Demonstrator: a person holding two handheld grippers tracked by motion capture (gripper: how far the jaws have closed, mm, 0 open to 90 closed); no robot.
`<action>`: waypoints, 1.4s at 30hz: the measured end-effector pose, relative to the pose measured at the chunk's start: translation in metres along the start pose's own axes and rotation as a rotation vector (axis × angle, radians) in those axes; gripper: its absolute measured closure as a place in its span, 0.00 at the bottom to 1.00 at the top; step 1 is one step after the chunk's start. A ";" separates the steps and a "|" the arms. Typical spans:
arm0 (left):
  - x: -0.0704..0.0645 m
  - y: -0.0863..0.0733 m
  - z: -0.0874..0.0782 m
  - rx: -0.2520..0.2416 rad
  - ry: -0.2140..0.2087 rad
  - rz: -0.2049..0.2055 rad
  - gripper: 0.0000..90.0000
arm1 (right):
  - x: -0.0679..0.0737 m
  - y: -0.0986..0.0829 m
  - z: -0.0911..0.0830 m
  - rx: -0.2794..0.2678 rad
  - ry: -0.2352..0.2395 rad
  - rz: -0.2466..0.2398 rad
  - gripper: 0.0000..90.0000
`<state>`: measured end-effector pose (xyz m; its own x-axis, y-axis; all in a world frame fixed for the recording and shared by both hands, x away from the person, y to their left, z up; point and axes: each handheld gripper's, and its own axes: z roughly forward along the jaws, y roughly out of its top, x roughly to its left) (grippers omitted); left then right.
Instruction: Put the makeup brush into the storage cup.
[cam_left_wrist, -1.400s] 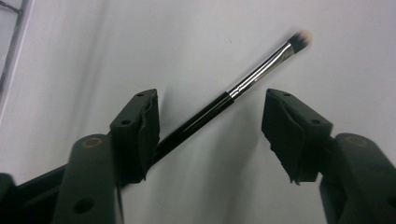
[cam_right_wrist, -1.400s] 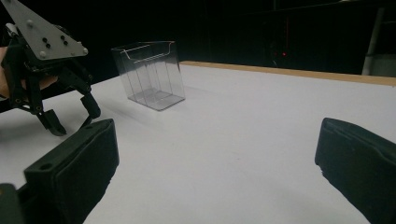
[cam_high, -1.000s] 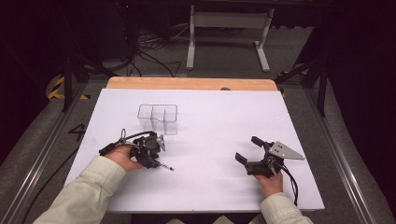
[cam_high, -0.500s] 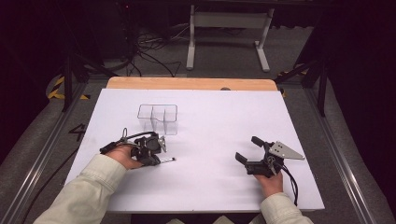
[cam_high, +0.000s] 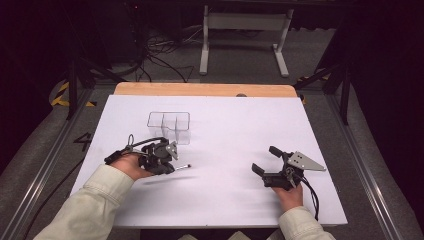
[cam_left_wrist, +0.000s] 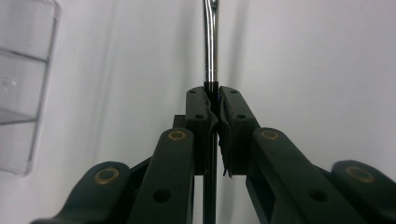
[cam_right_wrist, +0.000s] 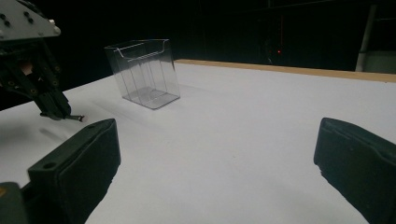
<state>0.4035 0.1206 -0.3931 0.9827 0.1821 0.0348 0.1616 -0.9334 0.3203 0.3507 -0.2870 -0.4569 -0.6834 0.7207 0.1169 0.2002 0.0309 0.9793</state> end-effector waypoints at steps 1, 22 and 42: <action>0.000 0.000 0.000 0.000 0.000 0.000 0.93 | 0.000 0.000 0.000 0.000 0.000 0.000 0.01; 0.003 -0.010 -0.048 -0.313 0.095 -0.056 0.93 | 0.000 0.000 0.000 0.006 0.000 -0.001 0.01; 0.011 -0.028 -0.065 -0.587 0.120 -0.154 0.93 | 0.000 0.000 0.001 0.006 0.001 -0.002 0.01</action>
<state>0.4038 0.1687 -0.3398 0.9296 0.3662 0.0420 0.1902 -0.5742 0.7963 0.3512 -0.2866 -0.4571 -0.6846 0.7197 0.1153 0.2031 0.0364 0.9785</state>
